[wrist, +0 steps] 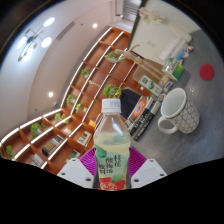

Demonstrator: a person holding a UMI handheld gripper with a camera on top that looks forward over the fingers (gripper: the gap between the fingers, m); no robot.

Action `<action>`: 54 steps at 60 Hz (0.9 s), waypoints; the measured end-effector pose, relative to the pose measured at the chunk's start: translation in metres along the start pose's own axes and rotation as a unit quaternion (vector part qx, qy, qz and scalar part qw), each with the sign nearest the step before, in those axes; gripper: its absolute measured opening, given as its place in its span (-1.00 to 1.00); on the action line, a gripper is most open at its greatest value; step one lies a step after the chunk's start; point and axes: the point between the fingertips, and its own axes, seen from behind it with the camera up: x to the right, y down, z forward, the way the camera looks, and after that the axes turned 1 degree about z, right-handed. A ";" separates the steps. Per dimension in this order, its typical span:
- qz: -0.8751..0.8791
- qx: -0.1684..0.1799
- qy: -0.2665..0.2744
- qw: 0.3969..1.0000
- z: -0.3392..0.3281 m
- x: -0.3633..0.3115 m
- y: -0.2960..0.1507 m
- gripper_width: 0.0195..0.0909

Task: Pour water

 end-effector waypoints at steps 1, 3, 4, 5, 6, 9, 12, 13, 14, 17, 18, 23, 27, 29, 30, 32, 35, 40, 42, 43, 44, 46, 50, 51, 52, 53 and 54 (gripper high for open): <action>0.019 0.005 -0.005 1.000 0.007 0.004 -0.002 -0.51; 0.062 0.011 -0.012 0.998 0.008 0.003 -0.007 -0.52; 0.084 0.013 -0.015 0.996 0.008 0.002 -0.010 -0.51; 0.105 0.016 -0.020 0.994 0.008 0.001 -0.013 -0.51; 0.124 0.019 -0.025 0.992 0.007 0.000 -0.017 -0.51; 0.179 0.029 -0.039 0.983 0.008 -0.003 -0.031 -0.51; 0.229 0.039 -0.052 0.971 0.007 -0.004 -0.042 -0.52; 0.243 0.042 -0.056 0.967 0.007 -0.005 -0.045 -0.52; 0.257 0.045 -0.059 0.964 0.006 -0.005 -0.048 -0.51; 0.301 0.045 -0.064 0.951 0.007 -0.003 -0.057 -0.51; 0.315 0.046 -0.066 0.946 0.007 -0.003 -0.060 -0.49; 0.380 0.047 -0.072 0.921 0.009 0.004 -0.068 -0.49; 0.429 0.058 -0.079 0.898 0.009 0.010 -0.077 -0.49; 0.450 0.060 -0.081 0.887 0.006 0.012 -0.078 -0.49; 0.459 0.060 -0.083 0.883 0.012 0.015 -0.080 -0.49; 0.474 0.064 -0.085 0.874 0.014 0.019 -0.082 -0.49; 0.485 0.067 -0.085 0.868 0.009 0.022 -0.083 -0.49; 0.482 0.066 -0.078 0.870 0.014 0.029 -0.083 -0.49; 0.478 0.064 -0.077 0.873 0.009 0.028 -0.082 -0.49; 0.475 0.063 -0.076 0.874 0.011 0.029 -0.082 -0.49; 0.472 0.062 -0.074 0.876 0.012 0.030 -0.081 -0.49; 0.463 0.060 -0.071 0.881 0.012 0.031 -0.079 -0.49; 0.438 0.051 -0.063 0.895 0.011 0.028 -0.071 -0.49; 0.428 0.050 -0.061 0.900 0.011 0.026 -0.070 -0.48; 0.417 0.049 -0.060 0.906 0.009 0.025 -0.070 -0.49; 0.402 0.046 -0.058 0.913 0.011 0.022 -0.068 -0.49; 0.382 0.040 -0.059 0.921 0.010 0.018 -0.067 -0.49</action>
